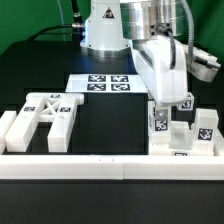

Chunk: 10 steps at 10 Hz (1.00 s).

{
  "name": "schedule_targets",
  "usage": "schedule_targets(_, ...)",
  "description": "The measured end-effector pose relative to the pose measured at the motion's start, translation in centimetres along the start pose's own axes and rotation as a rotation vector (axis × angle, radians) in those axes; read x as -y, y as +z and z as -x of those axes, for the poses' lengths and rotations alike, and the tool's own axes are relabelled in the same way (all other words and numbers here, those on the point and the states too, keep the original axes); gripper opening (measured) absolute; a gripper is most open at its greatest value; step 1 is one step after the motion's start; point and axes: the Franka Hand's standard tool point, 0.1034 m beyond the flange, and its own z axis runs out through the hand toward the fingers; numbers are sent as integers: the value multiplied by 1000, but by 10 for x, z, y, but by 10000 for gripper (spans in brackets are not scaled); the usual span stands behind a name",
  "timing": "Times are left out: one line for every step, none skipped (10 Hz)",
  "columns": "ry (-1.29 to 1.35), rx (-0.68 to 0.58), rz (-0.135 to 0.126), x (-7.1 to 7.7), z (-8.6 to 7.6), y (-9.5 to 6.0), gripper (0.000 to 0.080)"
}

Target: Assemble chair

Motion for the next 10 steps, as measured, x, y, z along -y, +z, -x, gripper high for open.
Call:
schedule_targets(-19, 0, 0, 0, 0, 0, 291)
schedule_targets(-26, -1, 1, 0, 0, 0, 474)
schedule_targets(-115, -2, 11, -2, 2, 2, 588)
schedule_targets(-145, 1, 21, -4, 2, 3, 588)
schedule_targets(-246, -1, 26, -4, 2, 3, 637)
schedule_targets(-379, -8, 40, -3, 2, 2, 646)
schedule_targets(-484, -10, 41, -2, 2, 2, 646)
schedule_targets(-573, -12, 44, -2, 2, 2, 646)
schedule_targets(-652, -14, 46, -3, 3, 2, 648)
schedule_targets(-750, -21, 53, -3, 4, 3, 648)
